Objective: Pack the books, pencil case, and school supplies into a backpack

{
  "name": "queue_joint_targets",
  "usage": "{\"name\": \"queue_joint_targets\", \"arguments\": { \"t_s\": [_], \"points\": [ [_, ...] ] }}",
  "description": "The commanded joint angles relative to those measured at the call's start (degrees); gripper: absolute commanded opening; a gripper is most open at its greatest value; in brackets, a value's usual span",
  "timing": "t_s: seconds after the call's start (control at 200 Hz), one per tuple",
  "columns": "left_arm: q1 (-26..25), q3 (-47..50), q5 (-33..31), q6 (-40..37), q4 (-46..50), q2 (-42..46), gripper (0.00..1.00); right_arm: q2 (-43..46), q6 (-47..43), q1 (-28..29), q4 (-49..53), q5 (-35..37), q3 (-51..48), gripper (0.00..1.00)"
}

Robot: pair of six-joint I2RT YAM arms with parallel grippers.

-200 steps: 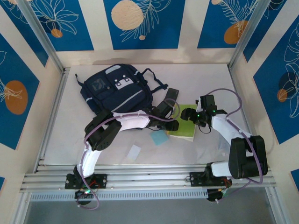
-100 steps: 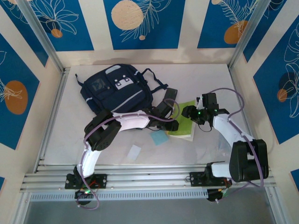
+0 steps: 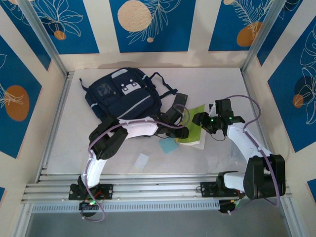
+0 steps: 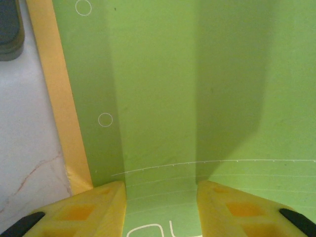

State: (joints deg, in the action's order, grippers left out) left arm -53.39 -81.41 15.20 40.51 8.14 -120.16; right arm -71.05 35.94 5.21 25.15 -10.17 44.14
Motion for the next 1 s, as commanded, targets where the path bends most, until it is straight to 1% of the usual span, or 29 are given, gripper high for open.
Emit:
{"name": "queue_joint_targets", "arguments": {
  "t_s": [0.0,0.08,0.3,0.42,0.495,0.545,0.59,0.68,0.705,0.73,0.8,0.91,0.995],
  "points": [
    [-0.25,0.49,1.23,0.36,0.74,2.03,0.42,0.59,1.7,-0.16,1.1,-3.01,0.23,0.5],
    [-0.23,0.46,1.15,0.14,1.11,2.08,0.42,1.39,2.09,-0.2,1.98,-3.09,-0.39,0.46],
    [-0.23,0.11,1.14,-0.13,1.39,1.86,0.42,5.19,2.55,-0.2,3.79,-2.84,-0.97,0.43],
    [-0.23,0.06,1.23,-0.26,1.55,1.77,0.43,4.16,2.73,-0.2,2.67,-3.11,-1.98,0.42],
    [-0.23,0.11,1.22,-0.21,1.62,1.93,0.43,2.6,2.92,-0.29,1.06,-3.21,-2.76,0.38],
    [-0.23,0.19,1.15,-0.26,1.71,2.1,0.43,1.47,3.08,-0.29,0.08,-3.37,-2.92,0.34],
    [-0.24,0.2,1.15,-0.23,1.81,2.33,0.43,0.69,2.99,-0.3,-0.3,-3.29,-2.66,0.28],
    [-0.1,0.2,1.01,-0.4,2.13,3.22,0.43,-0.44,2.23,-0.46,-0.14,-2.43,-1.58,0.09],
    [0.02,0.32,0.93,-0.43,2.23,3.7,0.43,-0.57,1.97,-0.55,0.21,-2.31,-1.09,0.01],
    [0.23,0.49,0.88,-0.49,2.19,4.35,0.44,-0.63,1.7,-0.68,0.63,-2.31,-0.58,0.0],
    [1.09,1.43,0.93,-0.38,1.73,6.8,0.48,-0.18,1.08,-0.91,1.84,-2.35,0.77,0.0],
    [3.52,4.26,1.58,0.33,0.3,11.85,0.6,1.9,0.23,-1.08,3.04,-3.73,3.12,0.0],
    [5.95,7.05,1.75,0.83,-0.83,16.02,0.65,3.16,-0.34,-1.29,4.47,-5.81,6.09,0.0]
  ]
}}
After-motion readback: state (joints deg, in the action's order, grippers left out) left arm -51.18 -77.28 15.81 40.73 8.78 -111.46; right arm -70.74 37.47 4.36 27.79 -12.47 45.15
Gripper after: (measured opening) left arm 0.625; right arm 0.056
